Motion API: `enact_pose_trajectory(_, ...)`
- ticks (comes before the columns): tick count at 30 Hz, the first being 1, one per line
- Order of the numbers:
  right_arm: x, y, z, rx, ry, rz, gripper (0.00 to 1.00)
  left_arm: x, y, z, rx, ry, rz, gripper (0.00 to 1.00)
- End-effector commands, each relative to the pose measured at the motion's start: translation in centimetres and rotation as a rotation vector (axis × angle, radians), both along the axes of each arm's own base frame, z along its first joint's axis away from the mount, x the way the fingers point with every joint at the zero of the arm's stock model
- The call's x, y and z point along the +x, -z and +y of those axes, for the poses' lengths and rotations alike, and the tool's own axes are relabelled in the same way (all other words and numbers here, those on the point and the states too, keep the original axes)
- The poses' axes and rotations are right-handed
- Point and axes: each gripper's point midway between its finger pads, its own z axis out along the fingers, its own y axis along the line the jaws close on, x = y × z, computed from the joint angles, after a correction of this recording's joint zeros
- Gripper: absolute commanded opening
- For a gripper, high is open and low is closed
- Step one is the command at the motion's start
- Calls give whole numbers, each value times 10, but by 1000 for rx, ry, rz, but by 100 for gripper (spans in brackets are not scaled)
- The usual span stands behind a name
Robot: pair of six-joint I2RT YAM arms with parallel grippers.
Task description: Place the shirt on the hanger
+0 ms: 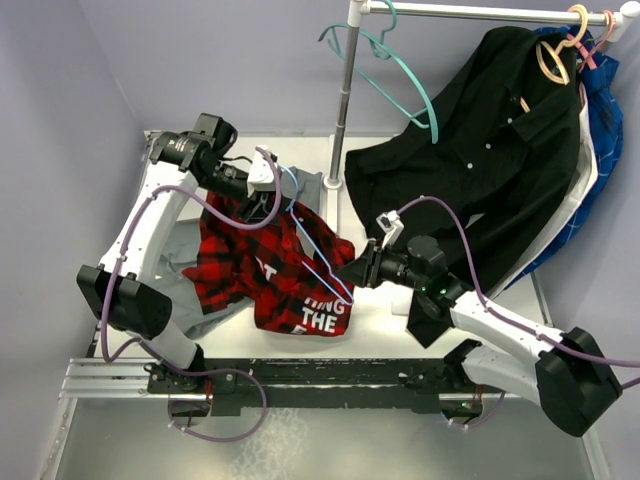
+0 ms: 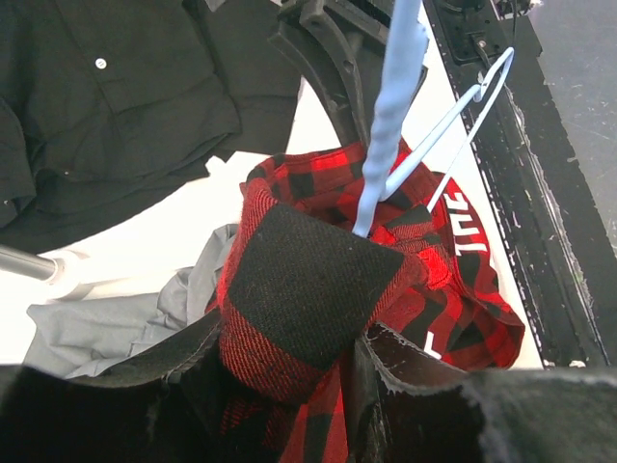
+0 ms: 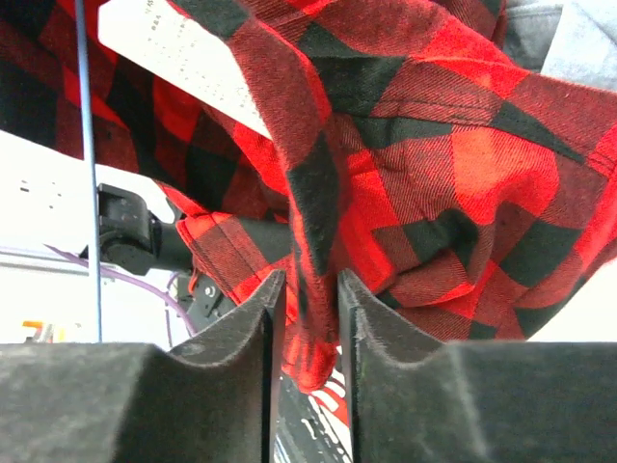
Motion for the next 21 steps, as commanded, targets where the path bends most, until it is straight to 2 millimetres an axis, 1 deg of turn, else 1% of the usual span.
enact_pose_trajectory(1, 15, -22, 8, 42, 28, -67, 21, 6, -10, -6, -49, -4, -21, 0)
enact_pose_trajectory(3, 18, -21, 9, 46, 38, -61, 5, 7, -8, -4, -38, -13, -17, 0)
enact_pose_trajectory(4, 19, -21, 8, 44, 46, -59, 0, 8, -6, -3, -29, -18, -17, 0)
enact_pose_trajectory(6, 23, -20, 2, 16, 84, -69, 0, 10, -2, -1, -7, -31, -19, 0)
enact_pose_trajectory(8, 24, -19, -8, -38, 120, -81, 0, 18, 3, 2, 27, -74, -25, 0)
enact_pose_trajectory(11, 31, -29, -27, -108, 210, -118, 0, 34, 7, 9, 75, -164, -64, 0)
enact_pose_trajectory(12, 32, -35, -32, -124, 228, -132, 0, 38, 9, 11, 83, -208, -56, 0)
enact_pose_trajectory(14, 33, -38, -40, -164, 257, -142, 0, 47, 9, 13, 88, -255, -89, 0)
enact_pose_trajectory(16, 31, -38, -44, -188, 259, -136, 0, 52, 7, 14, 82, -285, -100, 0)
enact_pose_trajectory(21, 26, -28, -49, -222, 257, -113, 0, 71, 0, 16, 76, -385, -115, 0)
